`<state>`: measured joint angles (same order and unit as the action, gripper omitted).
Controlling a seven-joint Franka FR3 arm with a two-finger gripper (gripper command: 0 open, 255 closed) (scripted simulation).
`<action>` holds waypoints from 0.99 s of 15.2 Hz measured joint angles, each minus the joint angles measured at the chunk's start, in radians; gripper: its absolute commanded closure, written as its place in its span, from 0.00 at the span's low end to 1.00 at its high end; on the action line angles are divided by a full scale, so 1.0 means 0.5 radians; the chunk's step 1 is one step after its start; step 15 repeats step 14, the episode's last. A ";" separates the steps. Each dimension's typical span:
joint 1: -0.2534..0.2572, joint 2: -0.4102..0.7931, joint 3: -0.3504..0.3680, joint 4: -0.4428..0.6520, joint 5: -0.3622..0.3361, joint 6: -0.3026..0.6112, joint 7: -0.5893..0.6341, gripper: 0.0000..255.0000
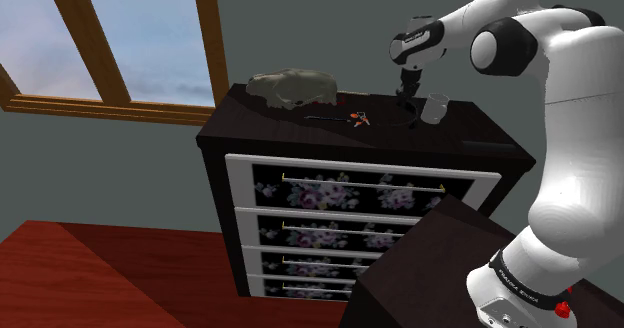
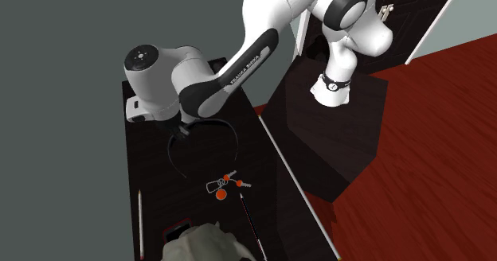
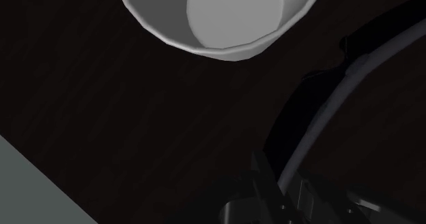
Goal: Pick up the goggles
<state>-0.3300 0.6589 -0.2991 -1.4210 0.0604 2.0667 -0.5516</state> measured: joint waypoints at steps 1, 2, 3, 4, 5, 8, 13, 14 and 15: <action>-0.001 -0.006 -0.001 0.017 -0.001 -0.023 -0.001 1.00; 0.001 -0.017 -0.003 0.029 -0.004 -0.045 -0.001 1.00; 0.001 -0.030 -0.005 0.036 -0.006 -0.064 -0.002 1.00; 0.002 -0.033 -0.006 0.052 -0.007 -0.083 -0.001 1.00; 0.001 -0.047 -0.008 0.055 -0.010 -0.101 -0.005 1.00; 0.003 -0.070 -0.012 0.099 -0.016 -0.166 -0.004 1.00; 0.000 -0.111 -0.020 0.175 -0.024 -0.281 -0.011 1.00; 0.001 -0.111 -0.020 0.187 -0.024 -0.293 -0.011 1.00; 0.001 -0.111 -0.020 0.187 -0.024 -0.293 -0.011 1.00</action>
